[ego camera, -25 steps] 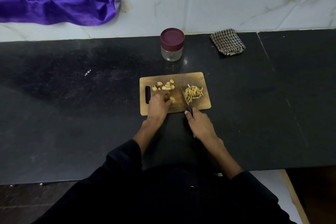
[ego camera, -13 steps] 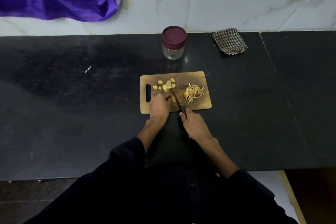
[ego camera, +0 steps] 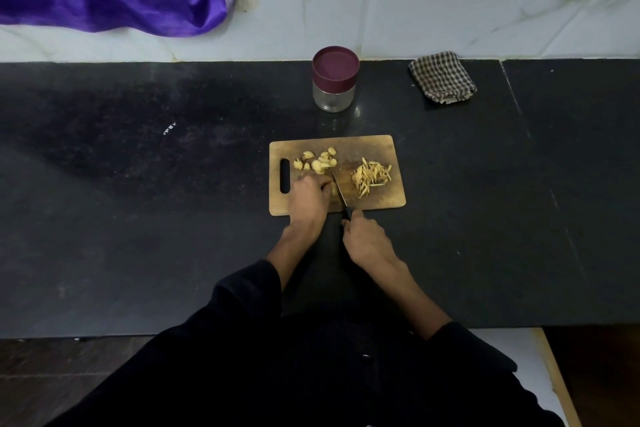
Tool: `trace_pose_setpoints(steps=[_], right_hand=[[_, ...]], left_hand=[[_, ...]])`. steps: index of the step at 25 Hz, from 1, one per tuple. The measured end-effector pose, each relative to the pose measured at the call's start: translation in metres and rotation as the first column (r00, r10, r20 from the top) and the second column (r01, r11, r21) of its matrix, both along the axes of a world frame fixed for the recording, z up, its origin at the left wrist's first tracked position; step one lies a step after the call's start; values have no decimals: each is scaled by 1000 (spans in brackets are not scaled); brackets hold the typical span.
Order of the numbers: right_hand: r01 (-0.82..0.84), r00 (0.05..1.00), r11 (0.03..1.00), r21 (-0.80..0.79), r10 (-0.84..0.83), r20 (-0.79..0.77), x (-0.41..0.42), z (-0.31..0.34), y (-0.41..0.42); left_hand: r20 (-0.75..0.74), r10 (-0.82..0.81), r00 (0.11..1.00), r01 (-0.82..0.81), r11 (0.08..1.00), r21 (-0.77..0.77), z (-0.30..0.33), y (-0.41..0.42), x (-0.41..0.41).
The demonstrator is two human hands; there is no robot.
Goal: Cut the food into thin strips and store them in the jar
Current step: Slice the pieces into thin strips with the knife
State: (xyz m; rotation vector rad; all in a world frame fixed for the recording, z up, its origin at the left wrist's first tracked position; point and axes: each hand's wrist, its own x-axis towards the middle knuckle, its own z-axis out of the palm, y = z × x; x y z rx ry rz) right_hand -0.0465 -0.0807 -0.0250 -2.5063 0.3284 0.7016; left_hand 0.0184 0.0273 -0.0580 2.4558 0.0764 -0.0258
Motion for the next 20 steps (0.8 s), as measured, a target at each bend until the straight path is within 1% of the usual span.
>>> trace_pose_setpoints(steps=[4, 9, 14, 20], right_hand=[[1, 1000, 1000, -16, -2, -25, -10, -1, -5], [76, 996, 997, 23, -77, 37, -9, 2, -13], [20, 996, 997, 74, -26, 82, -6, 2, 0], [1, 997, 1000, 29, -3, 74, -1, 2, 4]], left_hand=[[4, 3, 1000, -3, 1000, 1, 1, 0, 0], [13, 6, 1000, -6, 1000, 14, 2, 1, -2], [19, 4, 1000, -4, 1000, 11, 2, 0, -2], [0, 12, 1000, -12, 1000, 7, 1, 0, -2]])
